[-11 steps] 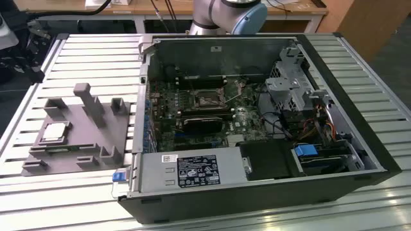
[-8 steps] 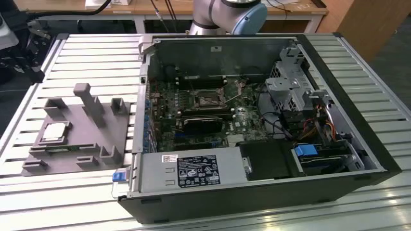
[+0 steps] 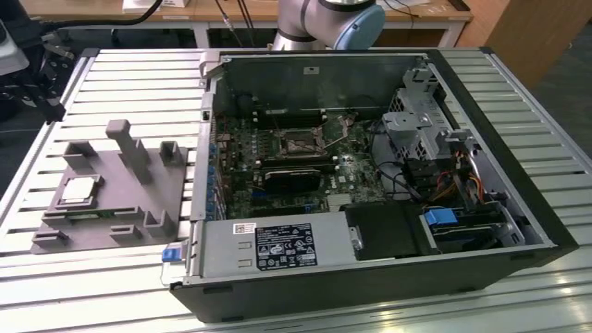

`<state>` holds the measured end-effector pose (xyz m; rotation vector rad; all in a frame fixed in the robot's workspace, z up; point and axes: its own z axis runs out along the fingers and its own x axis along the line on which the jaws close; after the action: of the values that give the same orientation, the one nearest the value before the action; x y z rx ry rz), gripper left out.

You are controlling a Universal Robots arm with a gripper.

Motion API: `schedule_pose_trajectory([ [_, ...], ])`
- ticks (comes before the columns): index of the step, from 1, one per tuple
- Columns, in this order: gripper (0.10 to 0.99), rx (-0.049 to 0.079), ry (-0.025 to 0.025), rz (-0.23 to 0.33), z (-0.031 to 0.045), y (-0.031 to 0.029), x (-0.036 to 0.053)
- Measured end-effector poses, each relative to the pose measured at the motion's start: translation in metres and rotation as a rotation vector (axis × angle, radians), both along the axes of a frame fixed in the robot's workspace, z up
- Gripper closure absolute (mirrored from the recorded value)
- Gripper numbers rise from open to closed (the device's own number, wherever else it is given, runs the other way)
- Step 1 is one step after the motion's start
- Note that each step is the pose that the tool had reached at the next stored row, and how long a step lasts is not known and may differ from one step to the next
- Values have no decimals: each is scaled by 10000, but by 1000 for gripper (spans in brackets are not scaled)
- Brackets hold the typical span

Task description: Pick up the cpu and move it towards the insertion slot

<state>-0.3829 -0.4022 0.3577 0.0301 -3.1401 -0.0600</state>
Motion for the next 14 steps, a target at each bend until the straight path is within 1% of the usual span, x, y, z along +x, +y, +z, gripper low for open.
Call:
schedule_pose_trajectory([
  [8, 984, 0, 1, 0, -70, 0, -6],
  [14, 984, -3, 1, -1, -167, 0, -11],
])
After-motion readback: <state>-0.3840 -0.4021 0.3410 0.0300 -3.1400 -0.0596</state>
